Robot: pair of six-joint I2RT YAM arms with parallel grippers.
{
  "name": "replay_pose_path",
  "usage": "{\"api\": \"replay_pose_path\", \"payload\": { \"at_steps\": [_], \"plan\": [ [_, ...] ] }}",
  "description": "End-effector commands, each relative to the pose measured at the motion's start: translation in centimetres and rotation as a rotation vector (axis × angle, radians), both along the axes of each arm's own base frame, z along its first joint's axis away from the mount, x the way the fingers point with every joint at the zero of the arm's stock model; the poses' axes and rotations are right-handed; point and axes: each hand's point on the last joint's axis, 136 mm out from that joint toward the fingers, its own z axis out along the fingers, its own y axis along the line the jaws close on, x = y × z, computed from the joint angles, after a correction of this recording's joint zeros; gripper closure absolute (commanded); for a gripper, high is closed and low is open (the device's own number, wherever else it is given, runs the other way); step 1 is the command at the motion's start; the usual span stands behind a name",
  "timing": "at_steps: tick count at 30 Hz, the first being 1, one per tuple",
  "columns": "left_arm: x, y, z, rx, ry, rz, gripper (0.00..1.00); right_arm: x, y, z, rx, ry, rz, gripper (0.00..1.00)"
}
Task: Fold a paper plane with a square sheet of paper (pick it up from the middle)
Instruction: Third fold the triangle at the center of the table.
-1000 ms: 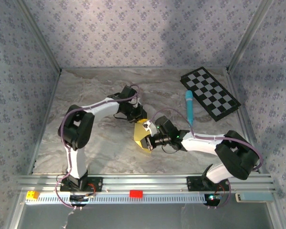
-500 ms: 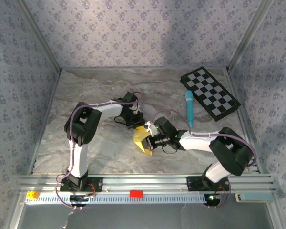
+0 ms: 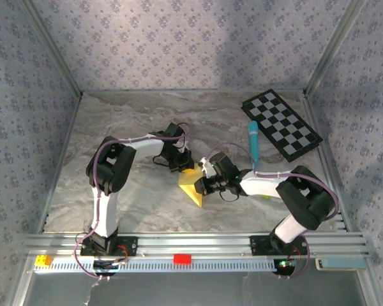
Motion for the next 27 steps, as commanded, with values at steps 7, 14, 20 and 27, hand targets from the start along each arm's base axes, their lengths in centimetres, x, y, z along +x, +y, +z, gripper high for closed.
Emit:
{"api": "replay_pose_path", "payload": {
  "at_steps": [7,14,20,27],
  "plan": [
    [-1.1,1.2,-2.3,0.079,0.032,-0.006,0.92,1.2,-1.2,-1.2,-0.112,-0.007,-0.048,0.99],
    [-1.1,1.3,-2.2,0.086,0.035,-0.002,0.92,0.6,-1.2,-1.2,-0.124,-0.004,-0.043,0.99],
    [-1.0,1.3,-2.1,0.087,0.033,0.002,0.92,0.6,-1.2,-1.4,-0.137,-0.004,-0.044,0.99],
    [-1.0,1.3,-2.1,0.088,0.033,0.003,0.93,0.4,-1.3,-1.8,-0.163,-0.005,-0.048,0.99]
  ]
}}
